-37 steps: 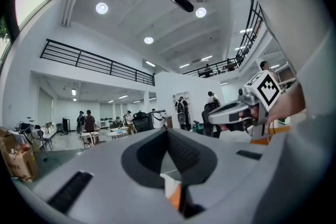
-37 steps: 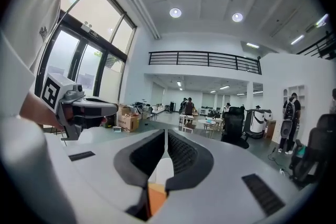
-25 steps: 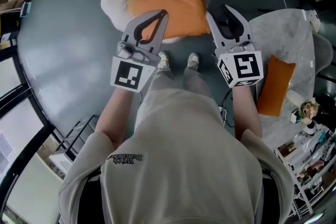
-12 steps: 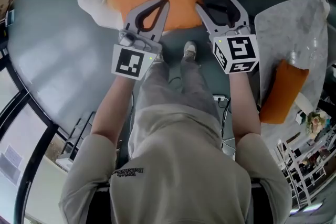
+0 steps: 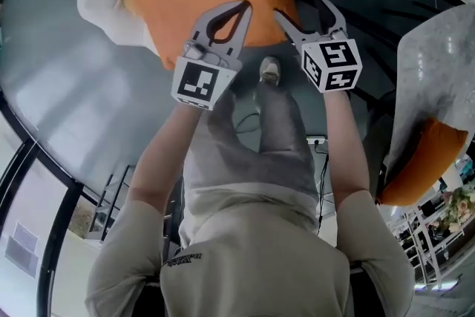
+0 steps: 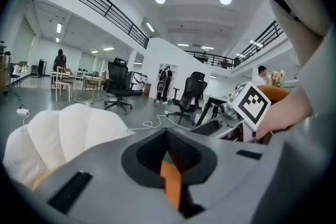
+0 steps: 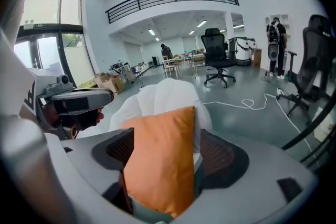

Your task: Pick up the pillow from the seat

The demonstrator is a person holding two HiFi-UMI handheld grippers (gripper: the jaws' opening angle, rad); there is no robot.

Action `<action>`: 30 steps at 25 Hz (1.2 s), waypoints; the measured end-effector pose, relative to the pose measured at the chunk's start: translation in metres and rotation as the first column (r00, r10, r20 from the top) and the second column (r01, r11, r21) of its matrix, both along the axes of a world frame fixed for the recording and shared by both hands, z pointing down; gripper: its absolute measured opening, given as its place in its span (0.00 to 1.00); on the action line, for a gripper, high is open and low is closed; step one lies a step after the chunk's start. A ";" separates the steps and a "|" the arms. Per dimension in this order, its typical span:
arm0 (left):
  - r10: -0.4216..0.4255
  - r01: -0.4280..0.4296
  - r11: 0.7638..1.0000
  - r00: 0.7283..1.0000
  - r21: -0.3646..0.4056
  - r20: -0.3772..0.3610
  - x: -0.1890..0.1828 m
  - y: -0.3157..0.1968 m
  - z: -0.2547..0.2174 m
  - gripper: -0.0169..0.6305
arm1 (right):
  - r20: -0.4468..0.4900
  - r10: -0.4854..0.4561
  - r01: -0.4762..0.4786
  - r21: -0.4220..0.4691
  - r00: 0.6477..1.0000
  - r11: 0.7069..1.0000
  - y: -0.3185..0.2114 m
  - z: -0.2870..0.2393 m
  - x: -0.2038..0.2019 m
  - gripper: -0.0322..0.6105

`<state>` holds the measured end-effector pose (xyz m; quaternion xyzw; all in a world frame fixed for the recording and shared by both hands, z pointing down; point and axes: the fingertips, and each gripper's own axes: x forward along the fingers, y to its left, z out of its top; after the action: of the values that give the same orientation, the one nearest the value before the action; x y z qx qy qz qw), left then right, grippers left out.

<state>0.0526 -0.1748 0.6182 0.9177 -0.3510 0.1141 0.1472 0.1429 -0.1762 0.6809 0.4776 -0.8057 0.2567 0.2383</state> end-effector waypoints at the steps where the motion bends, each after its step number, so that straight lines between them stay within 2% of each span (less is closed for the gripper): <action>1: 0.014 -0.014 1.000 1.000 -0.003 0.013 0.000 -0.001 0.018 0.04 | 0.010 0.004 -0.004 -0.019 1.000 1.000 0.000 0.017 0.001 0.66; 4: 0.070 -0.070 0.998 0.996 -0.005 0.058 0.003 -0.005 0.069 0.04 | 0.043 0.019 -0.016 -0.061 0.999 0.998 -0.001 0.063 0.007 0.70; 9: 0.082 -0.077 0.995 0.993 -0.059 0.086 0.013 0.000 0.144 0.04 | 0.093 0.016 -0.002 -0.143 0.996 0.990 0.011 0.139 0.017 0.74; 16: 0.123 -0.116 0.990 0.988 -0.076 0.095 0.024 0.012 0.191 0.04 | 0.228 0.042 0.017 -0.250 0.973 0.968 0.018 0.193 0.022 0.81; 20: 0.130 -0.123 0.990 0.986 -0.072 0.108 0.027 0.017 0.210 0.04 | 0.341 0.036 0.091 -0.350 0.939 0.932 0.024 0.214 0.008 0.81; 23: 0.122 -0.115 0.991 0.985 -0.061 0.119 0.029 0.020 0.219 0.04 | 0.409 0.032 0.144 -0.392 0.912 0.909 0.029 0.222 0.000 0.80; 25: 0.119 -0.113 0.992 0.985 -0.054 0.127 0.030 0.020 0.221 0.04 | 0.424 0.017 0.169 -0.398 0.906 0.902 0.030 0.220 -0.002 0.76; 30: 0.114 -0.105 0.992 0.985 -0.069 0.133 0.034 0.021 0.215 0.04 | 0.387 -0.037 0.191 -0.367 0.921 0.910 0.031 0.201 -0.009 0.47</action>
<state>0.0866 -0.1541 0.8336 0.9206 -0.3056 0.1952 0.1447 0.1343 -0.1456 0.8818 0.3132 -0.7939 0.4859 0.1884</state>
